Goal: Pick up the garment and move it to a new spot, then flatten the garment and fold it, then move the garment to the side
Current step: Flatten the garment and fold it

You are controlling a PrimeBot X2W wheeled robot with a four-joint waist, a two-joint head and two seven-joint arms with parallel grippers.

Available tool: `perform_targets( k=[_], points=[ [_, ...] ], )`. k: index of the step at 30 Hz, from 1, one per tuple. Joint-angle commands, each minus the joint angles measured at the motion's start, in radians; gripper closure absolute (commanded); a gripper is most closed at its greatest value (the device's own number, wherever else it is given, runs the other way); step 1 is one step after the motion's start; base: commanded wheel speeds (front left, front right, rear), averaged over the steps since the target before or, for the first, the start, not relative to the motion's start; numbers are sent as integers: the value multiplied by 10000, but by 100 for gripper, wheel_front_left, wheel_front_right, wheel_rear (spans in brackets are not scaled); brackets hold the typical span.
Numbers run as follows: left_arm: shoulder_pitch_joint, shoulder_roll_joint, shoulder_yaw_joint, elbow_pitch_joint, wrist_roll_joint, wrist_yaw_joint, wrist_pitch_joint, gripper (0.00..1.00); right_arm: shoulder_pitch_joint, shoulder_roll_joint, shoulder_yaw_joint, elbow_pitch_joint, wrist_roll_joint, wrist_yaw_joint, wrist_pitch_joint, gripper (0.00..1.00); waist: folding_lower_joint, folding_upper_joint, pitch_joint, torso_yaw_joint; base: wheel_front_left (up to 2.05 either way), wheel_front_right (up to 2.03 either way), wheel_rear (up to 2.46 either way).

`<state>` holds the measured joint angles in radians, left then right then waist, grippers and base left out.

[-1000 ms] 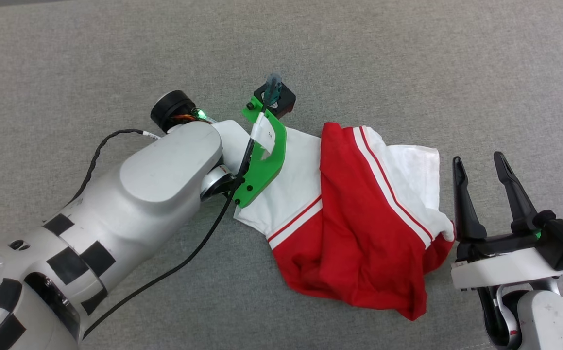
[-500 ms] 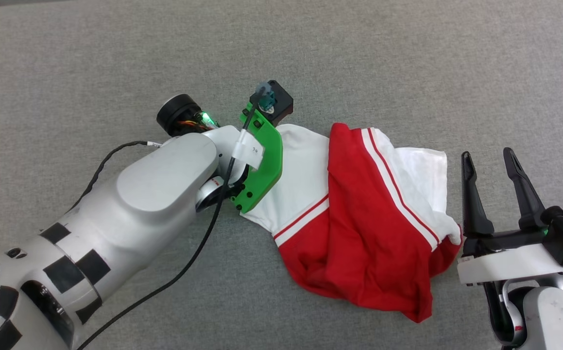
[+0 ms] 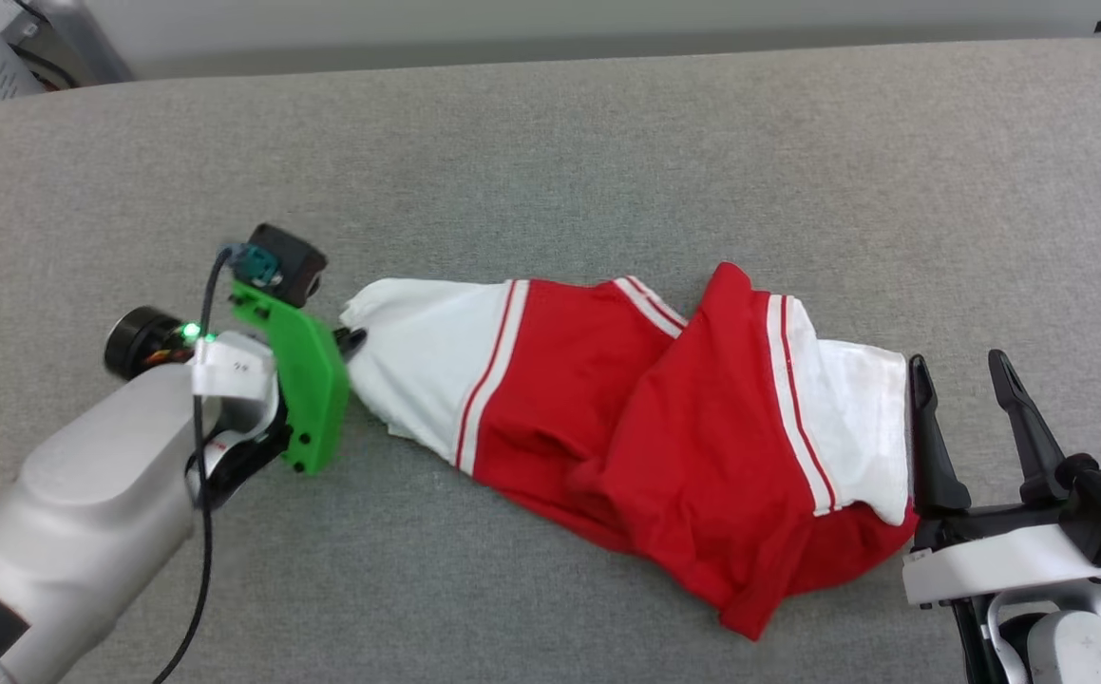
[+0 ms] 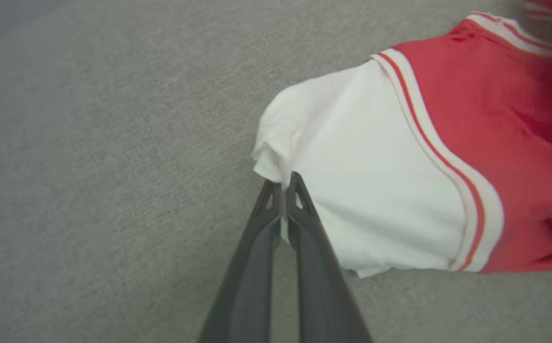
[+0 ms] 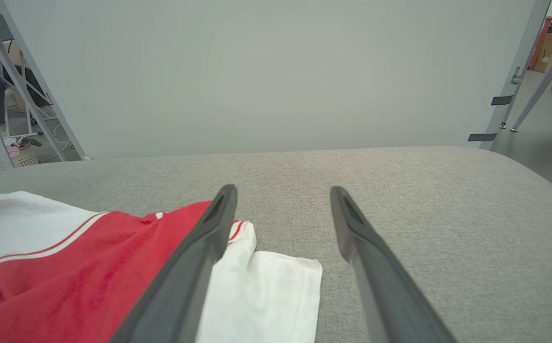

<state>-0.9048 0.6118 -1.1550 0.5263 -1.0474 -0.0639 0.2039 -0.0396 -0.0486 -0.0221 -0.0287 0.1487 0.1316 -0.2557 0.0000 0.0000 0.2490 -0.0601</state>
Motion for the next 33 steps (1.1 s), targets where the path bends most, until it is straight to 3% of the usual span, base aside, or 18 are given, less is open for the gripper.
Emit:
perform_targets(
  k=[1,8,14,15,16,24,29,33],
  points=[
    [369,248,125,-31,-180,177,-130,100,124,-16,-9,0,-86,-9,-61,0,0,0,-222,196,0,0,0],
    [1623,946,421,216,-888,733,-445,100,228,-16,-80,58,-114,-9,-61,0,0,0,-272,172,0,0,0],
    [2362,904,497,676,-1241,843,-793,100,279,-16,-214,188,-150,-9,-61,0,0,0,-405,162,0,0,0],
    [2414,834,529,722,-1209,852,-1033,67,298,-16,-255,205,-171,-9,-61,0,0,0,-475,186,0,0,0],
    [2446,774,573,756,-1171,885,-1277,0,309,-16,-305,233,-191,-9,-61,0,0,0,-535,206,0,0,0],
    [2843,253,945,730,-421,1591,-4094,0,61,-127,-589,85,-632,-9,-61,0,0,0,-1273,486,0,0,0],
    [3208,93,1593,27,309,2385,-4635,0,-486,-891,-764,-151,-557,-9,-61,0,0,0,-1531,696,0,0,0],
    [3866,-28,3155,-1386,1692,3145,-4651,0,-1032,-1815,-776,-39,-373,-9,-61,0,0,0,-1614,876,0,0,0]
  ],
)
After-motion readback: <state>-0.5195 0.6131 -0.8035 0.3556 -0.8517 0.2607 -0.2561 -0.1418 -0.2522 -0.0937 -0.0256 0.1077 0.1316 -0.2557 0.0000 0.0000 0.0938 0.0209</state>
